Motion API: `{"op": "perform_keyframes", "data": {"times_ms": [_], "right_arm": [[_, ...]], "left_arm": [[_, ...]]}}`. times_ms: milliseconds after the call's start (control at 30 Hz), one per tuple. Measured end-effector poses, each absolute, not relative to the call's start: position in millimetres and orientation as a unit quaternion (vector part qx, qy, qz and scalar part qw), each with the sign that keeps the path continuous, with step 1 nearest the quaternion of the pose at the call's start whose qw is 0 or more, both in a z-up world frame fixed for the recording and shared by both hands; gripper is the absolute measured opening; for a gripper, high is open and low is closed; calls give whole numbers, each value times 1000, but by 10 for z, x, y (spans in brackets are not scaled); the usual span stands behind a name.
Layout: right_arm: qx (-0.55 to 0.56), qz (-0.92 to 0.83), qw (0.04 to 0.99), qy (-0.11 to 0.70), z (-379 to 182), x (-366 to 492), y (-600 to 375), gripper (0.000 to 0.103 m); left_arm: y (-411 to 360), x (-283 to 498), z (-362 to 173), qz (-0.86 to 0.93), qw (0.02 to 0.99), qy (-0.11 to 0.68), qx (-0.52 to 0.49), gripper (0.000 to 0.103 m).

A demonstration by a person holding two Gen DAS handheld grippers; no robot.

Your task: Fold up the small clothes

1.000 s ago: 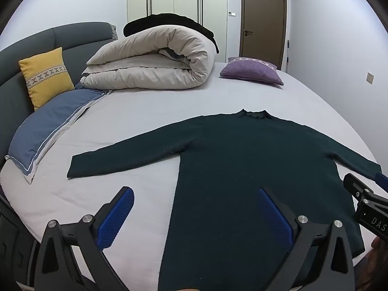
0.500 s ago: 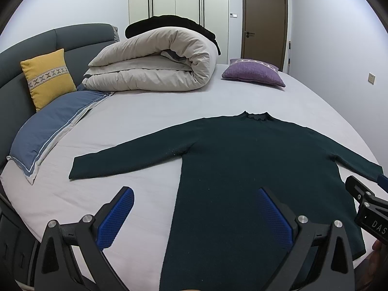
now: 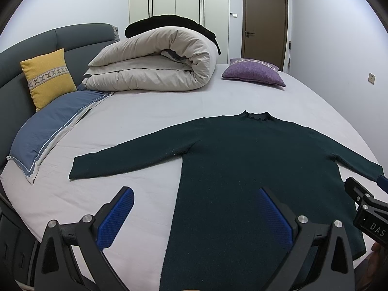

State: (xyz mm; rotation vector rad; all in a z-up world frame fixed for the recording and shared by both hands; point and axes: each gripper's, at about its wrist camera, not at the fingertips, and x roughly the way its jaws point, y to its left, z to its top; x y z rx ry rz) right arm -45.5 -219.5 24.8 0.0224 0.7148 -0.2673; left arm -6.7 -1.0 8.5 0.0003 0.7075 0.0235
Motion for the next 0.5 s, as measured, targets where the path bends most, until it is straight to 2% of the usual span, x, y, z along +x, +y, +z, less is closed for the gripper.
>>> {"op": "perform_keyframes", "data": {"times_ms": [500], "right_arm": [[6, -131, 928, 348, 230, -468, -2167, 103]], "left_arm": [[-21, -71, 88, 12, 938, 346, 0, 103]]}}
